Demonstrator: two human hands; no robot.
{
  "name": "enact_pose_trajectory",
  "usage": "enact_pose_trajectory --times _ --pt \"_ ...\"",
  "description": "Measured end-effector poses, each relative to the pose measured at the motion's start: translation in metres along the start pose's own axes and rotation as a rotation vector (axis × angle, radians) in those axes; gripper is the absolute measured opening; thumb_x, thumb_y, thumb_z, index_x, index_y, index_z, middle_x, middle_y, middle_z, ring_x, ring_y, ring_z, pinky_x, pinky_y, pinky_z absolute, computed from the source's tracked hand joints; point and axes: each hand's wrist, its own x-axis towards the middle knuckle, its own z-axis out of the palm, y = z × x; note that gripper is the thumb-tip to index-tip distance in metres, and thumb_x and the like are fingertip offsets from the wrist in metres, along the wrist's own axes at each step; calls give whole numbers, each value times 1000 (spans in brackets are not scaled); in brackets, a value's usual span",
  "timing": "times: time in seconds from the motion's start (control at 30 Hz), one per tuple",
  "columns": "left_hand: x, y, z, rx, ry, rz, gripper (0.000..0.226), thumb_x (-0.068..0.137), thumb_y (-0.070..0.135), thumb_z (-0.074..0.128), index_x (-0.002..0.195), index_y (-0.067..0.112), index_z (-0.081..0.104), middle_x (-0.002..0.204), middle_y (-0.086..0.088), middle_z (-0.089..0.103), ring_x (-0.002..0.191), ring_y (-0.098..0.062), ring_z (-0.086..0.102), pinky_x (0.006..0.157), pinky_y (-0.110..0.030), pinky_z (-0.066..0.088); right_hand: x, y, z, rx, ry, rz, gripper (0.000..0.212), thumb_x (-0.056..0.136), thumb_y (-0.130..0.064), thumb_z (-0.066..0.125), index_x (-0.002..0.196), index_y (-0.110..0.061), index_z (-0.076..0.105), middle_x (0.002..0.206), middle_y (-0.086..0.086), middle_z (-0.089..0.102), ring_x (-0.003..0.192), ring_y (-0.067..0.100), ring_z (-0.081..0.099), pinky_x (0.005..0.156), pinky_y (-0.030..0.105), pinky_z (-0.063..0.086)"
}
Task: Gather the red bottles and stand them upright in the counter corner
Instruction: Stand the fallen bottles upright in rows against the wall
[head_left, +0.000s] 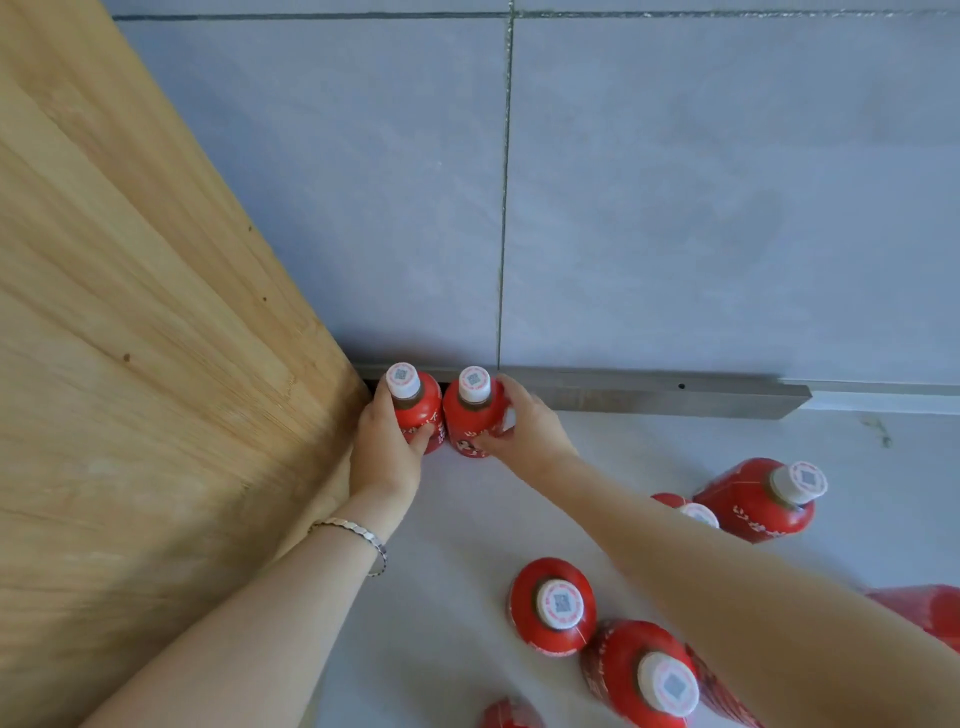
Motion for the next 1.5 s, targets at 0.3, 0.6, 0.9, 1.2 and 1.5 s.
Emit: enact_pose_trajectory --times 0.3,0.6,0.9,1.2,1.5 --pt "-22 61 2 412 5 488 56 82 13 64 133 2 45 146 -18 40 135 -37 38 111 -42 32 -91 42 -124 -817 -141 13 49 83 -54 55 126 -33 48 118 -2 59 98 19 59 87 33 47" --pt "-11 74 8 252 -148 238 44 90 13 57 133 8 48 137 -14 52 127 -31 47 106 -37 36 -90 55 -101 -530 -39 39 38 87 -33 60 121 -19 51 119 7 65 104 25 62 87 34 52" --pt "-8 71 13 269 -86 264 44 90 13 58 132 8 50 135 -12 55 124 -28 52 100 -34 42 3 1 -58 -321 81 -17 34 89 -30 57 117 -13 50 111 15 64 100 35 62 76 35 51" --pt "-7 70 13 363 -108 283 42 91 13 55 131 6 50 133 -17 54 122 -35 51 97 -42 42 -52 28 -97 -255 -35 -83 51 87 -17 62 134 -17 45 118 7 61 102 22 61 94 31 50" --pt "-27 111 26 535 -205 482 35 84 25 58 115 8 58 118 -11 62 108 -32 58 93 -41 44 -120 101 -170 -693 129 284 43 89 -41 54 128 -26 44 124 8 55 105 28 60 87 37 53"
